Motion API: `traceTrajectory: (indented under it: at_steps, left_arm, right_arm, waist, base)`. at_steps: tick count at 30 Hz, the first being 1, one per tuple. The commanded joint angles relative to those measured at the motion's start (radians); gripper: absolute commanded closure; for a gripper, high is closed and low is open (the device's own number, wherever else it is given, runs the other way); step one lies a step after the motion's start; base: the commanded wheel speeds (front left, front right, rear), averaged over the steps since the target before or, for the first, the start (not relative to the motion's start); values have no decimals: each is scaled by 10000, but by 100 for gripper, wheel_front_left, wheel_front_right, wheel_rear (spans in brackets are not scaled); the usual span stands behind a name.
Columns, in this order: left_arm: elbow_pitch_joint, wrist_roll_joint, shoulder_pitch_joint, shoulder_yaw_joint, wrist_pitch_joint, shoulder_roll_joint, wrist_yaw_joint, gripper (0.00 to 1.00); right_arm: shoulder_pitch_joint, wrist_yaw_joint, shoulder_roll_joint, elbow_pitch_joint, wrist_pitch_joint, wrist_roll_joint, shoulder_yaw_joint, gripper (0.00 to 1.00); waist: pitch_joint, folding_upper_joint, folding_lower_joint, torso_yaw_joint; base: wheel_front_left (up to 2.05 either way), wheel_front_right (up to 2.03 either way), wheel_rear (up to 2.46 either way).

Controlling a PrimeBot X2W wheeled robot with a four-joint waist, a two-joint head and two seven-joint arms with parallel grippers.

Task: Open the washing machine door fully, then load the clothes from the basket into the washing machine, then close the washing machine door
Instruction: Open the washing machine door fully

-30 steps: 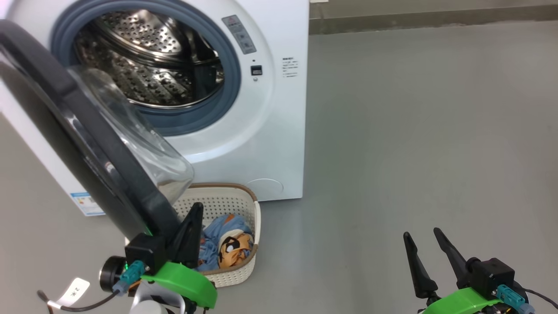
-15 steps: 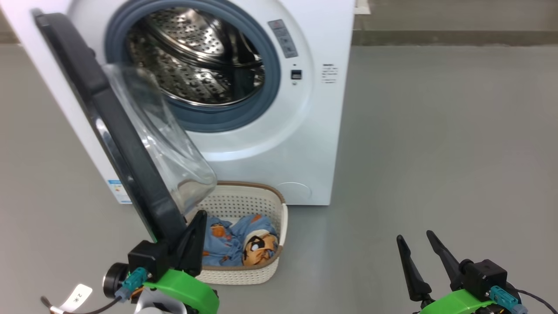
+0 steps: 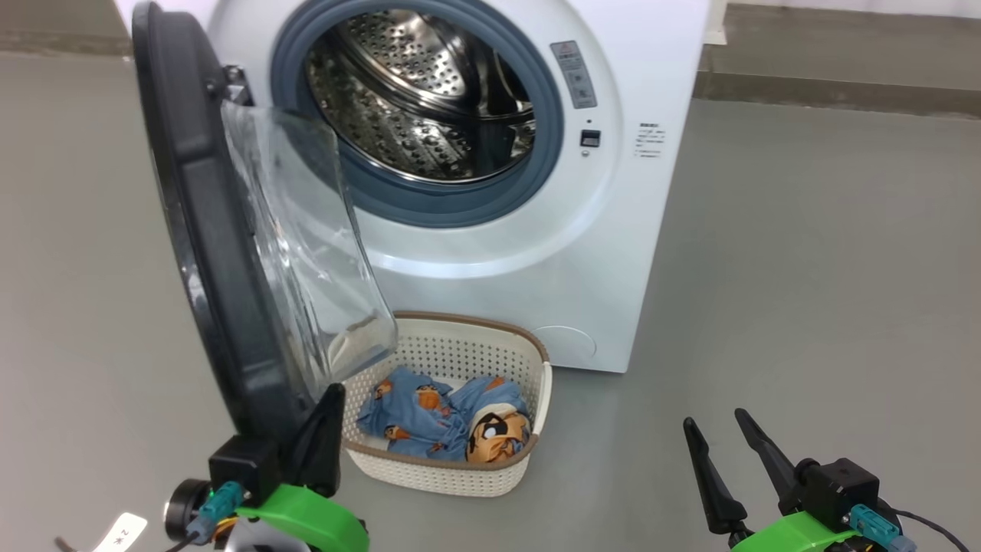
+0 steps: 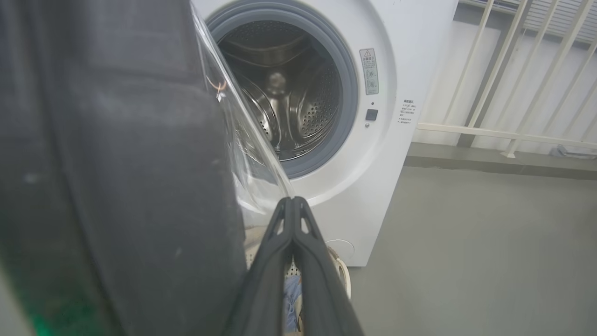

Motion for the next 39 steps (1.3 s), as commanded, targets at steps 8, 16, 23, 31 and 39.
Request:
traceTrajectory:
  at_steps: [8,16,23,31,39]
  left_arm:
    - [-176,-96,-137,943,-51,469,249,100]
    - [-341,-231,-162,1526,-51,586,358,100]
    - [-590,-516,-269,2481,-51,691,441,100]
    - [-695,-665,-525,3581,-51,808,367,100]
    - [-512,-581,-1130,4754,-51,1095,298,100]
  right_arm:
    - [-176,16,4,-233,-120,31,333,0]
    - [-293,16,4,-248,-120,-119,419,0]
    - [-458,16,-195,-299,-120,-209,535,0]
    - [-584,16,-618,-320,-120,-269,645,0]
    - [-632,16,-1035,-404,-120,-336,684,0]
  waist:
    - [288,0,0,403]
    - [685,0,0,652]
    - [1214,0,0,909]
    - [1904,0,0,1308]
    - [2631,0,0,1612]
  base:
    - [0,0,0]
    - [0,0,0]
    - [0,0,0]
    - [0,0,0]
    - [0,0,0]
